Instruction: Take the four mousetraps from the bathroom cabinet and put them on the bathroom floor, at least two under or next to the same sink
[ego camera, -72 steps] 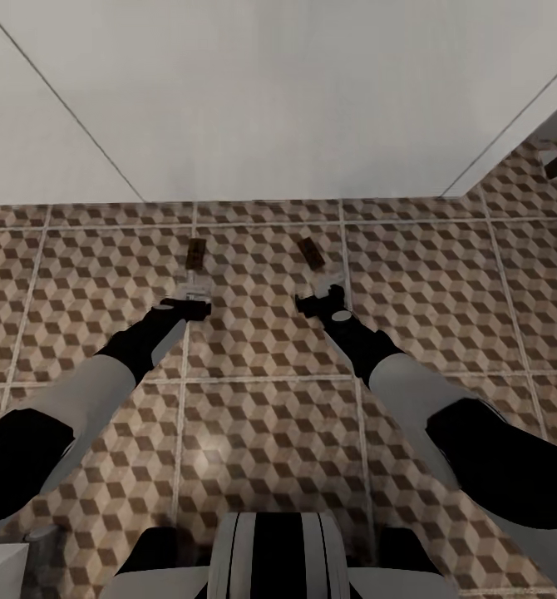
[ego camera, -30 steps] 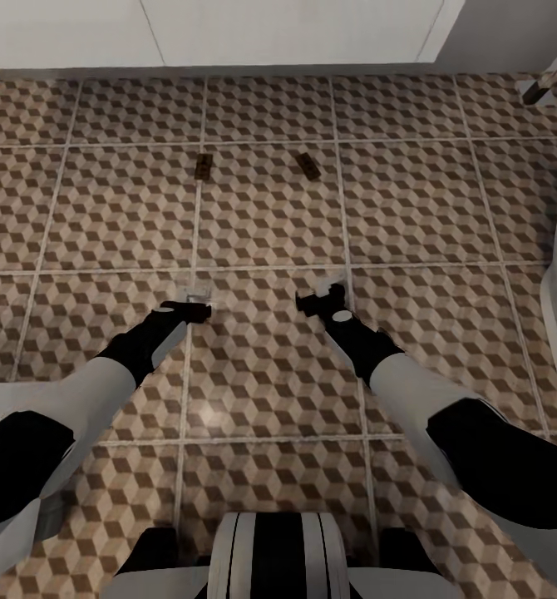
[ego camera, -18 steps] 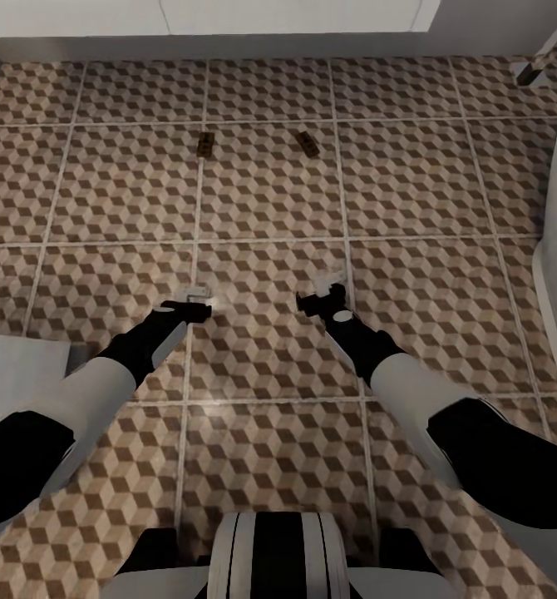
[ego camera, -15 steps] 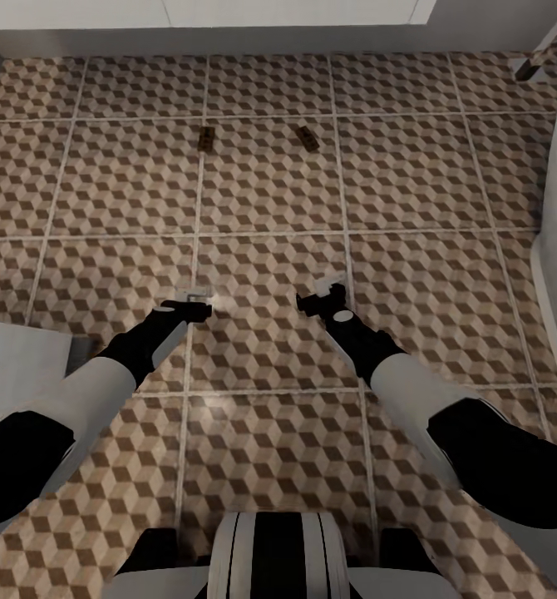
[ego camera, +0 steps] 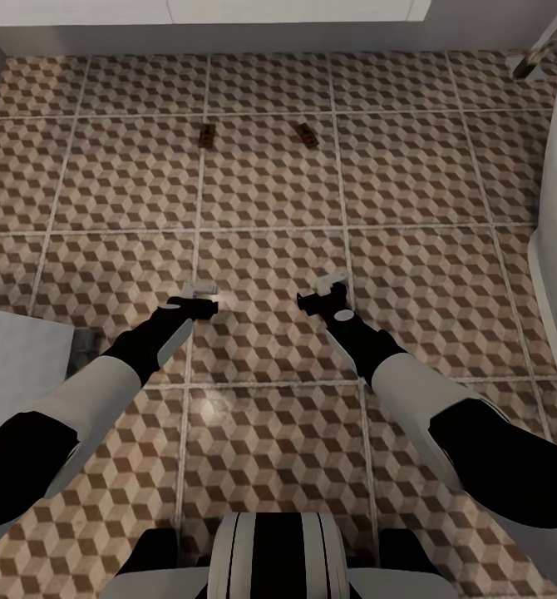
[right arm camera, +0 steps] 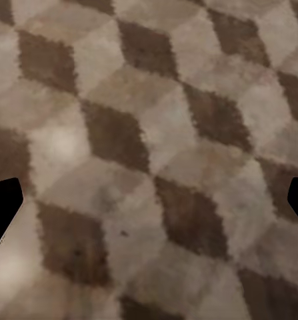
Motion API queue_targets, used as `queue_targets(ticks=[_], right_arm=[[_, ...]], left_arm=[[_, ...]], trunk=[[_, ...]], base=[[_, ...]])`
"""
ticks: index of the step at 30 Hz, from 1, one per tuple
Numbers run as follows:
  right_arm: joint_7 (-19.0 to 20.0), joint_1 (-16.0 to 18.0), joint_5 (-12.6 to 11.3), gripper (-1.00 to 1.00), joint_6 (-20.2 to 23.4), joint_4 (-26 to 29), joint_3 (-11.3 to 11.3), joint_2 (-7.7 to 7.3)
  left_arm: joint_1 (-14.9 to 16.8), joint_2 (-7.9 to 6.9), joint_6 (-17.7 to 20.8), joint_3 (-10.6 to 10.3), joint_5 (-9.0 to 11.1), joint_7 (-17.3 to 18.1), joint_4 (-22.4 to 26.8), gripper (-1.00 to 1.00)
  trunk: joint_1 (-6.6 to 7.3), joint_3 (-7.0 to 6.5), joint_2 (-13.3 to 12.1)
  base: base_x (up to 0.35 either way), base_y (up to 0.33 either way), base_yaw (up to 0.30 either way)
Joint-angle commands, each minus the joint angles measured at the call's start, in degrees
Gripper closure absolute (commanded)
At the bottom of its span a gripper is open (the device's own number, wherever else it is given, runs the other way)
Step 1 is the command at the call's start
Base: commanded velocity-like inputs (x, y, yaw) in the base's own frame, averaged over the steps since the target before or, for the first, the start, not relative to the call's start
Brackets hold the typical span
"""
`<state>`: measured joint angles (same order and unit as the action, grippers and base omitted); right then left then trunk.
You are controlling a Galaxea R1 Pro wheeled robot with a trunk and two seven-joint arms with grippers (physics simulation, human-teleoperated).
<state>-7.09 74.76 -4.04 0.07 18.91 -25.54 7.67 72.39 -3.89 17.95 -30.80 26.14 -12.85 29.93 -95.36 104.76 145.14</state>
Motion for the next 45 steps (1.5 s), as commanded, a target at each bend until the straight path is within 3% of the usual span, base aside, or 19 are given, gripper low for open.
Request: queue_targets(ticks=[1, 24, 29, 35, 45], right_arm=[[-0.38, 0.04, -0.44, -1.0, 0.01, -0.02, -0.48, -0.02], [-0.38, 0.04, -0.48, -1.0, -0.7, -0.35, -0.57, -0.4], [-0.27, 0.04, -0.66, -1.0, -2.3, -0.75, -0.57, -1.42], [2.43, 0.04, -0.7, -1.0, -2.7, -1.04, -0.57, -2.5], [3.79, 0.02, -0.72, -1.0, -6.24, -4.29, -0.62, -2.57]], left_arm=[[0.03, -0.11, 0.22, -0.48, 0.63, -0.52, 0.2, -1.0], [0.01, -0.11, 0.22, -0.49, 0.67, -0.51, 0.07, -1.0], [-0.03, -0.08, 0.0, -0.51, 0.75, -0.35, -0.97, -1.0], [-1.1, 0.01, -0.27, -0.55, 0.76, -0.08, -1.55, -1.0], [-2.81, -0.14, -0.61, -0.5, 0.73, 0.01, -1.56, -1.0]], trunk=[[0.03, -0.2, 0.0], [0.62, -5.29, -0.31], [0.75, -6.4, -0.38], [0.9, -7.73, -0.46], [1.16, -9.95, -0.59]], base=[[-0.001, 0.0, 0.0], [0.0, 0.0, 0.0], [0.0, 0.0, 0.0], [0.0, 0.0, 0.0], [0.0, 0.0, 0.0]])
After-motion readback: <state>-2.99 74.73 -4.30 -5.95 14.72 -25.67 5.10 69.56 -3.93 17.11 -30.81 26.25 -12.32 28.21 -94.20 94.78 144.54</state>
